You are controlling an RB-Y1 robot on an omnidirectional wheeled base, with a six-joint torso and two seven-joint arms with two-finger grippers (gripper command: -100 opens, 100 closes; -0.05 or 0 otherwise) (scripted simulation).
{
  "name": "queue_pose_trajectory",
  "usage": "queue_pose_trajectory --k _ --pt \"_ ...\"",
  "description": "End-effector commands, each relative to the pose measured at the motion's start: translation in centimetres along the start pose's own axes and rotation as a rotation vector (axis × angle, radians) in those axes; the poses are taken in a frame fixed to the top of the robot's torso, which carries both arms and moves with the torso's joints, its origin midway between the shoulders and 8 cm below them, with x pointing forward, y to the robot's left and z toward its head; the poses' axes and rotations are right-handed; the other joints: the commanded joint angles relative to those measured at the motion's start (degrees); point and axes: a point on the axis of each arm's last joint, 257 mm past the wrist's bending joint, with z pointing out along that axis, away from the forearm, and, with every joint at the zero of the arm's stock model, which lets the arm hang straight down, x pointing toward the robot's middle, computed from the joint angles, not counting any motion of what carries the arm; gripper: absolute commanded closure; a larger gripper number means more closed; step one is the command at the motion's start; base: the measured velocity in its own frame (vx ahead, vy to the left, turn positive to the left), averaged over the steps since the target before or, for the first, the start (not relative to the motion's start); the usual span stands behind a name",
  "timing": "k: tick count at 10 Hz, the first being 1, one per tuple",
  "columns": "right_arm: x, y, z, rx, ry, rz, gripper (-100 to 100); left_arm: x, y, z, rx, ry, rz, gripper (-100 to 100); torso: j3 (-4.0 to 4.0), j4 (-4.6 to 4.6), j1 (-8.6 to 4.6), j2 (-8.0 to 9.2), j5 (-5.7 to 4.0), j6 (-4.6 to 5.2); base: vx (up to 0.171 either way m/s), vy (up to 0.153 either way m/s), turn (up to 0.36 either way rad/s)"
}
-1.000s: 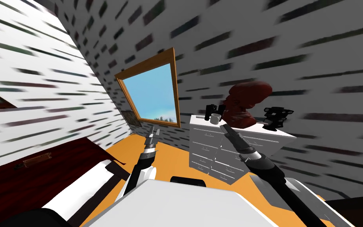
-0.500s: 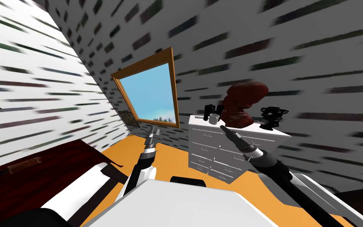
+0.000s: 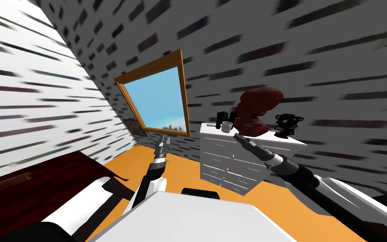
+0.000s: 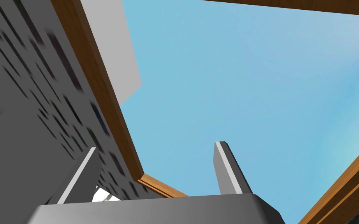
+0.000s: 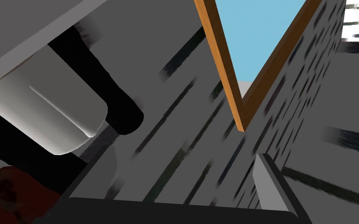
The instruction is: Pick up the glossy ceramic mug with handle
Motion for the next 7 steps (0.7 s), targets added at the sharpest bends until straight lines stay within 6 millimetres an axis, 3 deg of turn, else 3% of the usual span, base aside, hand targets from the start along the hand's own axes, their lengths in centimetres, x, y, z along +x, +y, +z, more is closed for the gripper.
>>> queue_pose_trajectory --k 1,7 --pt "0.0 -0.6 -0.1 0.001 0.058 -0.063 -100 0.0 0.0 0.0 0.0 0.0 0.0 0 0.0 0.0 0.0 0.0 0.0 0.0 0.024 -0.014 -0.054" --pt "0.1 -1.4 0.2 -0.027 0.228 -0.214 -100 0.0 0.0 0.0 0.0 0.0 0.0 0 0.01 0.01 0.01 0.02 0.0 0.01 0.017 -0.01 -0.031"
